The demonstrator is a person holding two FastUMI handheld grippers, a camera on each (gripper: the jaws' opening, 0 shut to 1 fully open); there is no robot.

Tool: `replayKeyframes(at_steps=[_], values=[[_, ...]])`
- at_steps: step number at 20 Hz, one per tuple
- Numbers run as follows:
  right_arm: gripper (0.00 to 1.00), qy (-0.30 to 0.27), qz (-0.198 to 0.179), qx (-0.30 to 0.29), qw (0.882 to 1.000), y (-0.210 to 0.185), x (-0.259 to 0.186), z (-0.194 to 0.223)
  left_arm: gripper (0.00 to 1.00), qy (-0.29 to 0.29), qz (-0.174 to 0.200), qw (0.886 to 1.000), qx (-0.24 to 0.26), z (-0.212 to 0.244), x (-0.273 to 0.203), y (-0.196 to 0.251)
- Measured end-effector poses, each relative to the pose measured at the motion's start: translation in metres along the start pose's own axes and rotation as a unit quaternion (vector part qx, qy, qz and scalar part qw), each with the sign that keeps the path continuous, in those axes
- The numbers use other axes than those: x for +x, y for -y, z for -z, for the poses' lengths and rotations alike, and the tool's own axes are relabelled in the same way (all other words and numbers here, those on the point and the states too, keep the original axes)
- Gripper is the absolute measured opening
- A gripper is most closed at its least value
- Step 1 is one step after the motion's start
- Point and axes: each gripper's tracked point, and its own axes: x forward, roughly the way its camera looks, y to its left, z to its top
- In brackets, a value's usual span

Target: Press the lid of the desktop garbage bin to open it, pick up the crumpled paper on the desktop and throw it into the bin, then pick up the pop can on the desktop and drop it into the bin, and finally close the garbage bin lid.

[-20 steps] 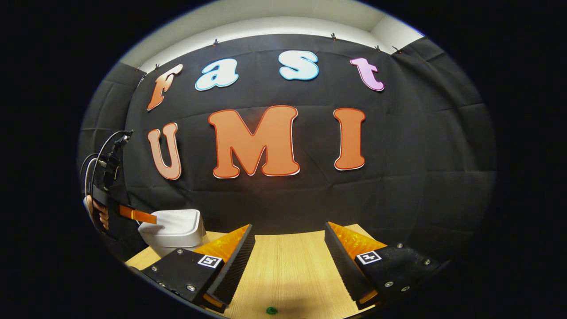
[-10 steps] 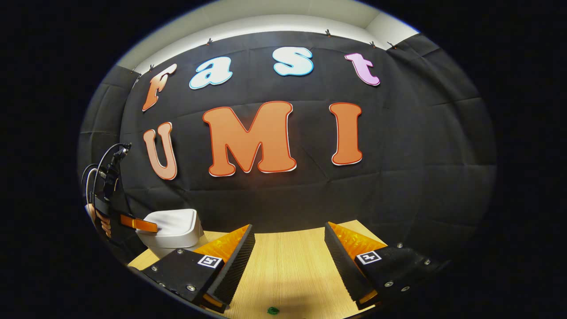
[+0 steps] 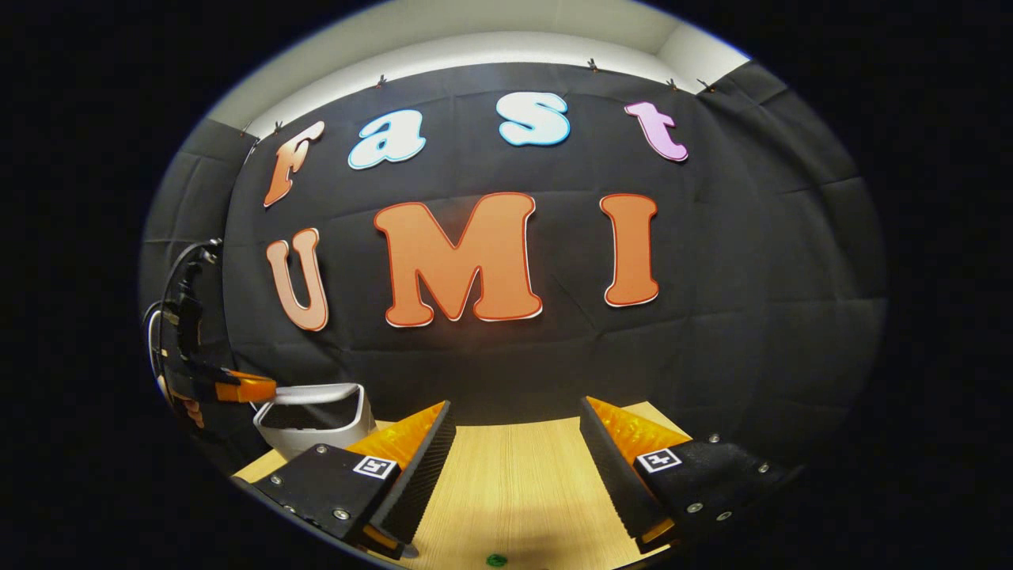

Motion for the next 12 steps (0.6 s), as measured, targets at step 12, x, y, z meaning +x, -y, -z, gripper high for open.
replayKeyframes(at_steps=[12], values=[[0.94,-0.005,-0.037,-0.025,0.999,-0.024,0.0,-0.002,0.0,0.07,-0.015,0.993,-0.093,-0.004,-0.05,-0.008]])
